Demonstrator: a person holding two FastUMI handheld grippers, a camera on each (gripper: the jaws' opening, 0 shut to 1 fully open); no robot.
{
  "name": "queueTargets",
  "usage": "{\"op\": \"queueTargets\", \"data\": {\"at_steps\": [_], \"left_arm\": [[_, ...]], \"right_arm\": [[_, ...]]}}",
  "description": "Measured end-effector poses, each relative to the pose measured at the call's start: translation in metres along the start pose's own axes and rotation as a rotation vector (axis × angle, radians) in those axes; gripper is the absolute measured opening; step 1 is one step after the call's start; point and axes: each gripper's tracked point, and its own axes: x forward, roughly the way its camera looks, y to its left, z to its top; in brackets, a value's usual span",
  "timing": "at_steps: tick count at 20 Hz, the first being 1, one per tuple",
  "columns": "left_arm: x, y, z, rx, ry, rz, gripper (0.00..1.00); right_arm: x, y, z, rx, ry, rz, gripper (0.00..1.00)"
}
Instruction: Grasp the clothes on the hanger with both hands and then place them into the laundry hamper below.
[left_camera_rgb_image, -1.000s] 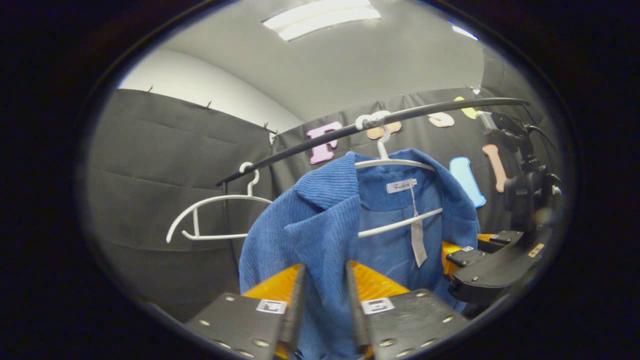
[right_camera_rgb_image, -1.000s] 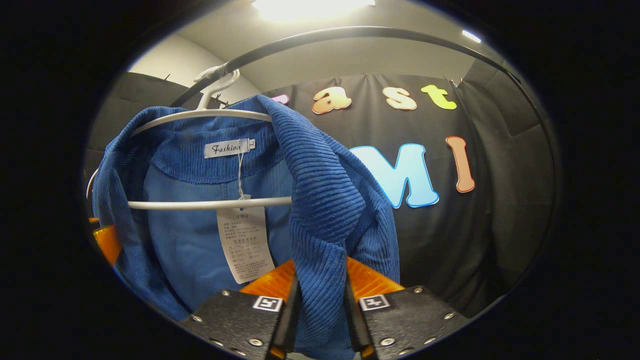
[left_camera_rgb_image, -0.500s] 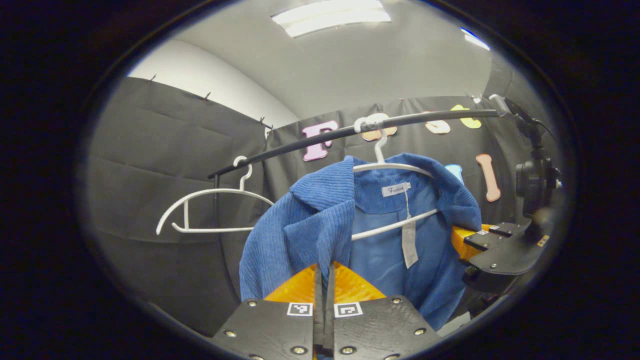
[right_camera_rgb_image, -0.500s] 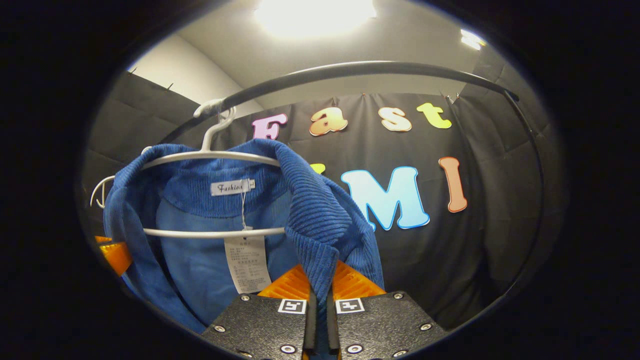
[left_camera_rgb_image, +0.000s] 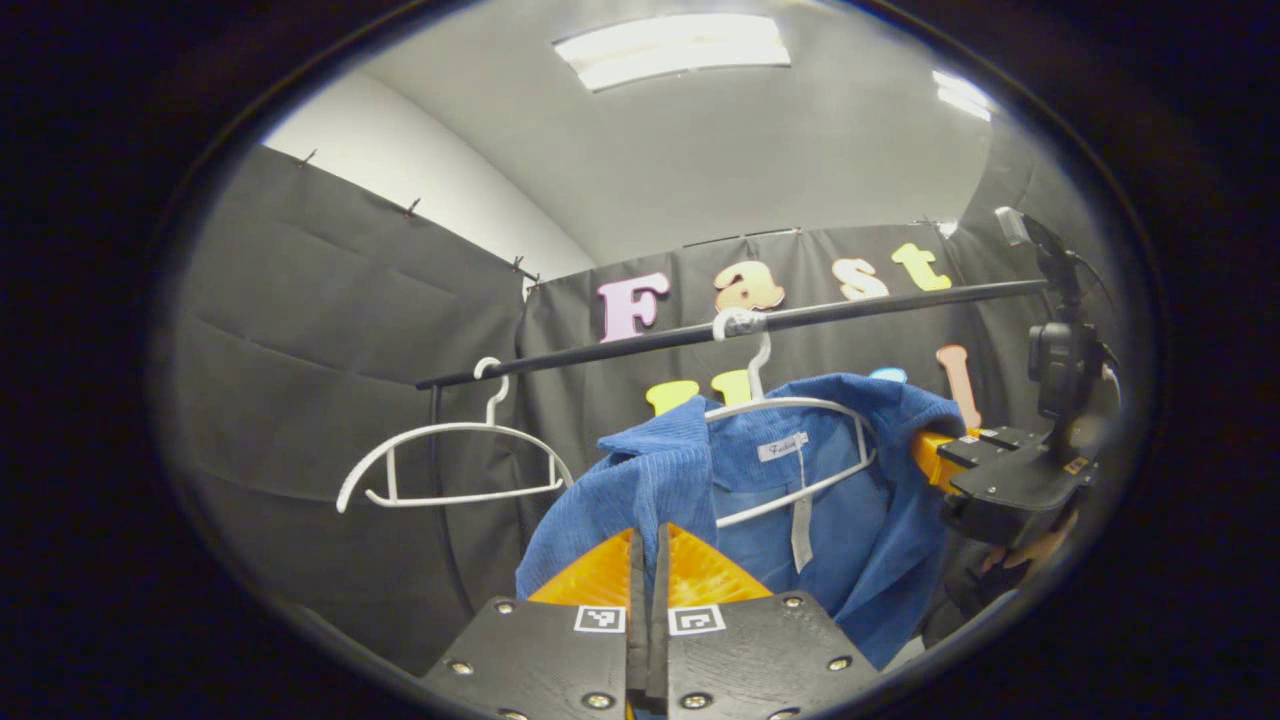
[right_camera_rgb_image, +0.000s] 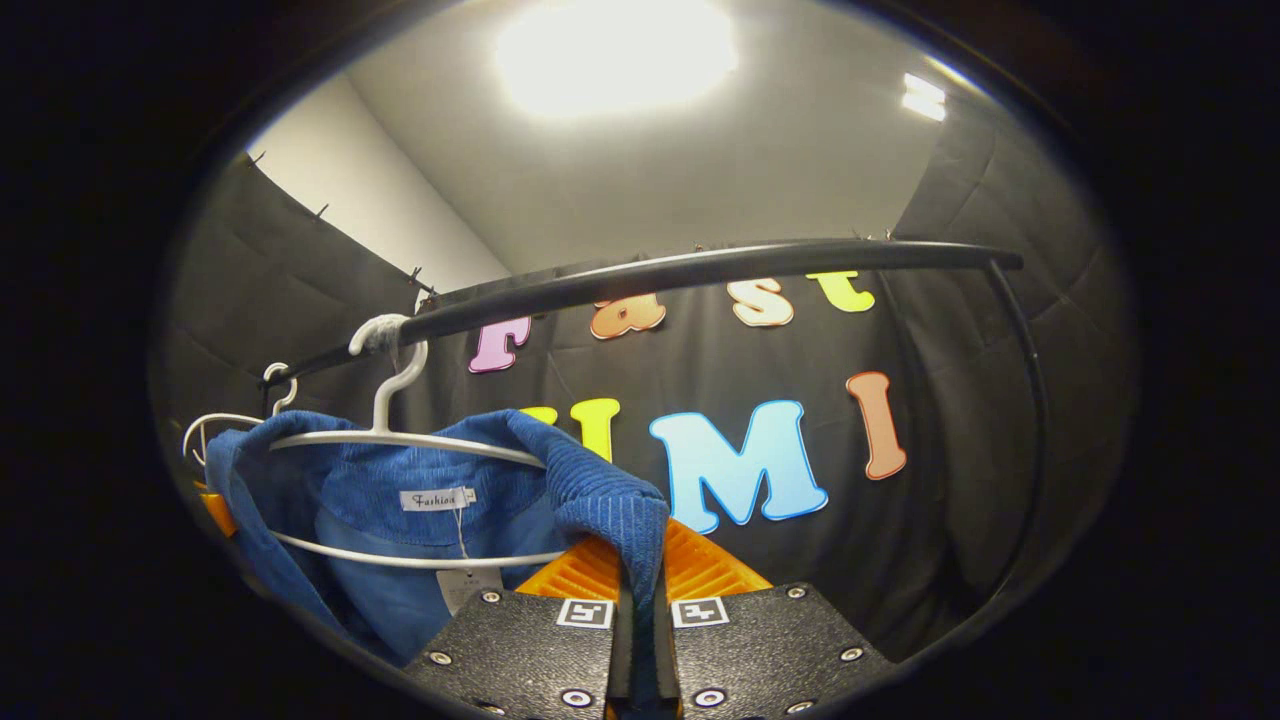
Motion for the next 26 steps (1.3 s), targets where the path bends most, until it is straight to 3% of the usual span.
{"op": "queueTargets", "data": {"at_steps": [4, 5, 7, 9, 12, 15, 16, 21, 23, 24, 26], "left_arm": [[0.000, 0.012, 0.012, -0.012, -0.016, 0.024, 0.05], [0.006, 0.010, 0.003, -0.020, 0.014, 0.007, 0.00], [0.007, -0.001, -0.017, -0.073, 0.072, -0.033, 0.05], [0.004, -0.017, -0.031, -0.134, 0.113, -0.073, 0.03], [0.009, -0.032, -0.046, -0.143, 0.131, -0.082, 0.51], [0.025, -0.030, -0.059, -0.077, 0.127, -0.011, 1.00], [0.031, -0.031, -0.065, -0.057, 0.132, 0.007, 0.94], [0.051, -0.027, -0.093, -0.023, 0.194, 0.049, 1.00], [0.051, -0.016, -0.093, -0.025, 0.196, 0.064, 0.64], [0.047, -0.017, -0.091, -0.052, 0.195, 0.037, 0.46], [0.037, 0.004, -0.077, -0.058, 0.166, 0.087, 0.10]], "right_arm": [[0.004, -0.006, 0.010, -0.013, -0.009, -0.002, 0.07], [0.004, -0.007, 0.011, -0.015, -0.011, -0.001, 0.07], [0.001, -0.006, 0.013, -0.022, -0.018, -0.003, 0.07], [-0.004, -0.004, 0.015, -0.025, -0.024, 0.002, 0.07], [-0.009, -0.003, 0.013, -0.030, -0.016, 0.012, 0.07], [-0.011, -0.005, 0.012, -0.040, -0.013, 0.019, 0.07], [-0.012, -0.004, 0.012, -0.046, -0.012, 0.021, 0.07], [-0.012, -0.007, 0.015, -0.052, -0.017, 0.030, 0.07], [-0.012, -0.009, 0.015, -0.058, -0.018, 0.032, 0.07], [-0.011, -0.011, 0.016, -0.061, -0.020, 0.032, 0.07], [-0.007, -0.015, 0.016, -0.063, -0.025, 0.032, 0.07]]}}
